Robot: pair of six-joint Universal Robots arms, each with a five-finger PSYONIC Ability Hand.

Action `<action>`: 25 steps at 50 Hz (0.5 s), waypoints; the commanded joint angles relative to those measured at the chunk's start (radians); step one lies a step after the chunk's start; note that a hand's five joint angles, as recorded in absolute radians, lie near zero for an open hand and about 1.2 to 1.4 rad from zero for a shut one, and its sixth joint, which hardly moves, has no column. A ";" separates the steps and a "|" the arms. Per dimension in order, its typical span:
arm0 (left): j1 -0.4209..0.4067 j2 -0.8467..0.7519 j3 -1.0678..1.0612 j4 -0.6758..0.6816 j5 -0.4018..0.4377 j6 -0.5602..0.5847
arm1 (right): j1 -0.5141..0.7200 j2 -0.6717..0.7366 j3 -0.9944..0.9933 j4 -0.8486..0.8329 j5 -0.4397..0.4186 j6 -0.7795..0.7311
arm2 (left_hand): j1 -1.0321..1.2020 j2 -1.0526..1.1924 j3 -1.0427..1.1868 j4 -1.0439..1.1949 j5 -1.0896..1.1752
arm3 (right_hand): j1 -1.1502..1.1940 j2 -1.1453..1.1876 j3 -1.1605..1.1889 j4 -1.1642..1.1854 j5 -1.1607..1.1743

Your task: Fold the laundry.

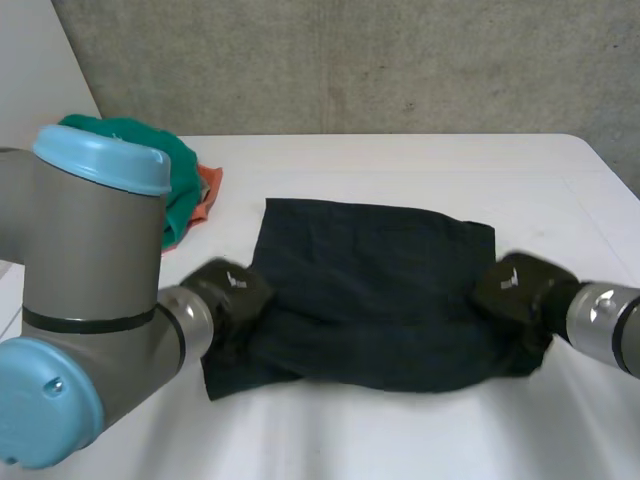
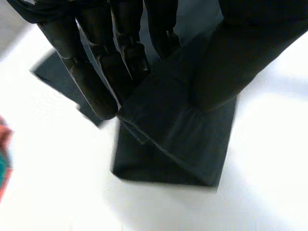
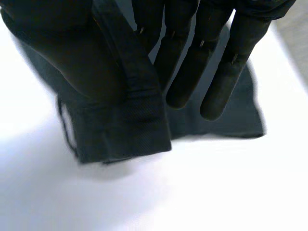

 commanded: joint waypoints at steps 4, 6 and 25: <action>0.013 -0.183 0.229 -0.112 -0.013 0.188 | 0.004 0.157 -0.112 -0.034 0.026 -0.002 | 0.218 0.203 0.209 0.201 0.237 | 0.252 0.229 0.202 0.200 0.221; 0.021 -0.240 0.361 -0.072 -0.019 0.176 | 0.023 0.201 -0.166 -0.095 0.058 0.073 | 0.218 0.203 0.209 0.201 0.237 | 0.252 0.229 0.202 0.200 0.221; 0.101 -0.856 1.269 0.284 -0.022 0.145 | 0.133 0.571 -0.492 -0.842 0.347 0.316 | 0.218 0.203 0.209 0.201 0.237 | 0.252 0.229 0.202 0.200 0.221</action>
